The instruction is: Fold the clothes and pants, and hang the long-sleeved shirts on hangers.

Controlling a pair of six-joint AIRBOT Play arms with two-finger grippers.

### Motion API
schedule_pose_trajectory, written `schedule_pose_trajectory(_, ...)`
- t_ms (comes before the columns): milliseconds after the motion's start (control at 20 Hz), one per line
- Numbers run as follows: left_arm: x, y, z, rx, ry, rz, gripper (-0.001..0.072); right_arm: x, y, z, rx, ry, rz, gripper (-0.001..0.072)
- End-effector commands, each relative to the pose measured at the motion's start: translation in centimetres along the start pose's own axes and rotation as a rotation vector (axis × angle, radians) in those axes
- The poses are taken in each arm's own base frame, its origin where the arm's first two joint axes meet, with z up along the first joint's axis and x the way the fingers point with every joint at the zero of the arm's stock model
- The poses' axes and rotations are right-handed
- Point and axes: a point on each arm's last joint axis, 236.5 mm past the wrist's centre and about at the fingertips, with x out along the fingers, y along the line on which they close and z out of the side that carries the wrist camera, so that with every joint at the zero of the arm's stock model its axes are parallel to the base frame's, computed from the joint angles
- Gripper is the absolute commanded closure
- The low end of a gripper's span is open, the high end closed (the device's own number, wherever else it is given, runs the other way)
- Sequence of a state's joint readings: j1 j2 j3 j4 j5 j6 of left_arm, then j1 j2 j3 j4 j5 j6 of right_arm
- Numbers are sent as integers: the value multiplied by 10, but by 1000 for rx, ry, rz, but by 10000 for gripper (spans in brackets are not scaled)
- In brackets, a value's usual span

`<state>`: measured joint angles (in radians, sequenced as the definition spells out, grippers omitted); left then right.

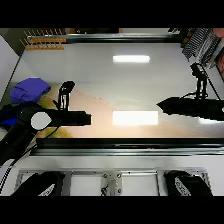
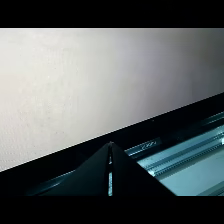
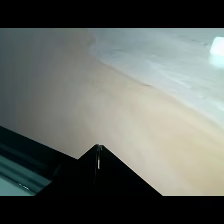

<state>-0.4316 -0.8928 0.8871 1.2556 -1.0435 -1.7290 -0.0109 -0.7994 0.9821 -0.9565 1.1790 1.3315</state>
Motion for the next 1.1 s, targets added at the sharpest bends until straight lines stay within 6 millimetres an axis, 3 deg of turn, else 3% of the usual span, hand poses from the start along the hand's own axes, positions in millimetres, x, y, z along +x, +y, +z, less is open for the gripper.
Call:
schedule_pose_trajectory(0,0,0,0,1,0,0,691,0,0,0,1,1,0,705)
schedule_pose_trajectory(500,0,0,3,4,-13,1,691,0,0,0,1,1,0,705)
schedule_pose_trajectory(550,-1,3,11,45,-46,14,563,0,0,0,1,1,0,705)
schedule_pose_trajectory(600,-5,9,22,104,-83,50,124,0,0,0,1,2,0,705)
schedule_pose_trajectory(650,-13,24,40,150,-142,122,25,0,0,0,1,1,0,705)
schedule_pose_trajectory(750,-43,77,88,189,-248,326,25,0,0,0,1,1,0,705)
schedule_pose_trajectory(850,-71,149,125,126,-280,518,24,0,0,0,1,1,0,705)
schedule_pose_trajectory(950,-84,222,146,21,-270,644,24,0,0,0,1,1,0,706)
schedule_pose_trajectory(1050,-78,288,151,-95,-222,705,25,0,0,0,1,1,0,705)
